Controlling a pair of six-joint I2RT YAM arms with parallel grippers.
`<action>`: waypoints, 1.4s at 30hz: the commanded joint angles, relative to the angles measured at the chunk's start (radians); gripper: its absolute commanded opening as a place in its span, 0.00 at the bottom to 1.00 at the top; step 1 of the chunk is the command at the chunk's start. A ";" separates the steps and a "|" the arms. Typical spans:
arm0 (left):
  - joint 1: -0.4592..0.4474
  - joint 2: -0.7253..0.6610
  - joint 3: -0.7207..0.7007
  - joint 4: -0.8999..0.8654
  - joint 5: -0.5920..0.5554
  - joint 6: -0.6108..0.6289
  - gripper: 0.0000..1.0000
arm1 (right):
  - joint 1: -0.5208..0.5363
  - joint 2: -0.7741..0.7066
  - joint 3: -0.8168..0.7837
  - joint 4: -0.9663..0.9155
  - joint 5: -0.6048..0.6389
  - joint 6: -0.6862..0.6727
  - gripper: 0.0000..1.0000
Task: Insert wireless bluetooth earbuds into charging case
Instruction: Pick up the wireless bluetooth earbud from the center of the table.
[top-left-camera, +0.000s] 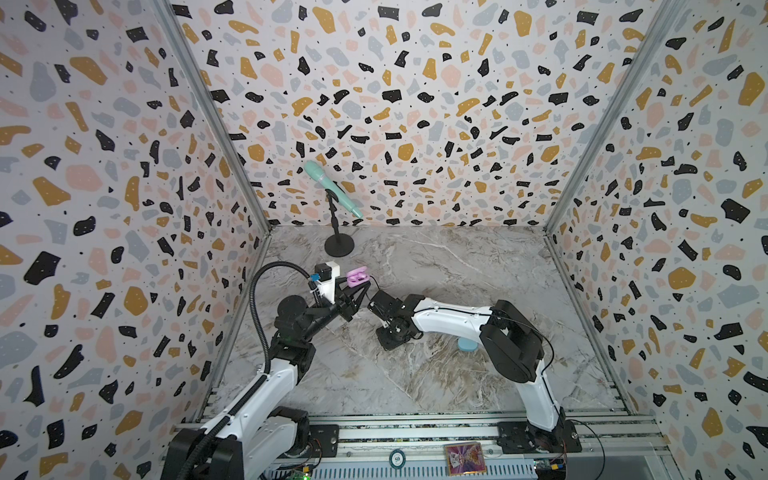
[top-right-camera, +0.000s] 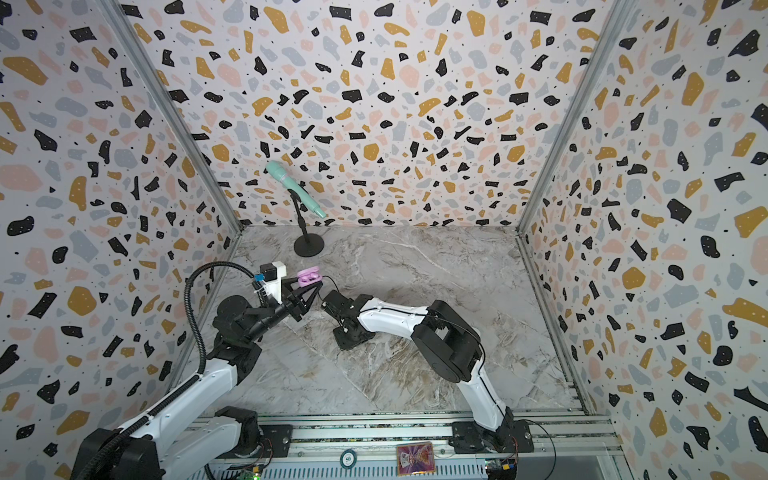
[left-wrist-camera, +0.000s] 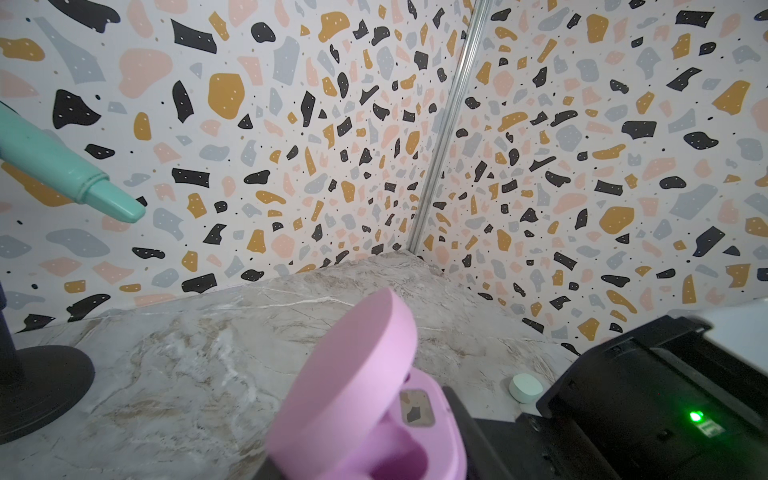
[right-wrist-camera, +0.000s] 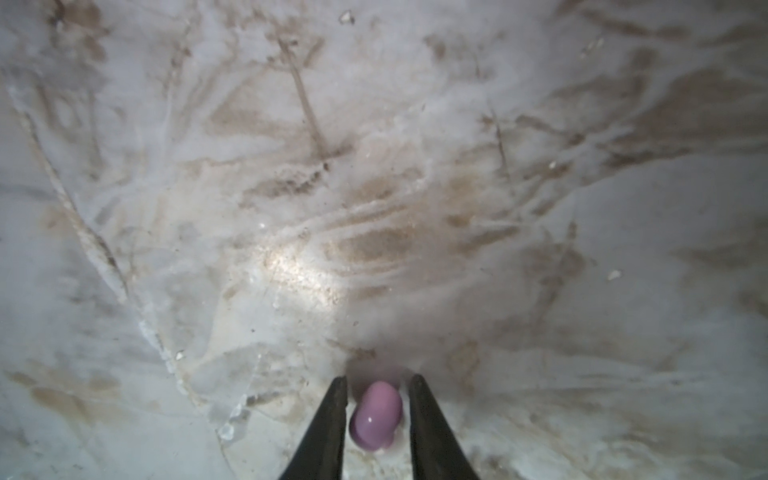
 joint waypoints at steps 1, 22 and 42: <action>0.005 -0.017 0.007 0.067 0.017 -0.004 0.02 | 0.003 0.007 0.003 -0.016 -0.005 0.015 0.24; 0.000 -0.007 0.007 0.088 0.055 -0.010 0.03 | -0.005 -0.247 -0.163 0.050 -0.062 0.057 0.09; -0.132 -0.019 0.059 -0.024 0.145 0.145 0.04 | -0.155 -0.698 -0.099 0.077 -0.394 0.100 0.07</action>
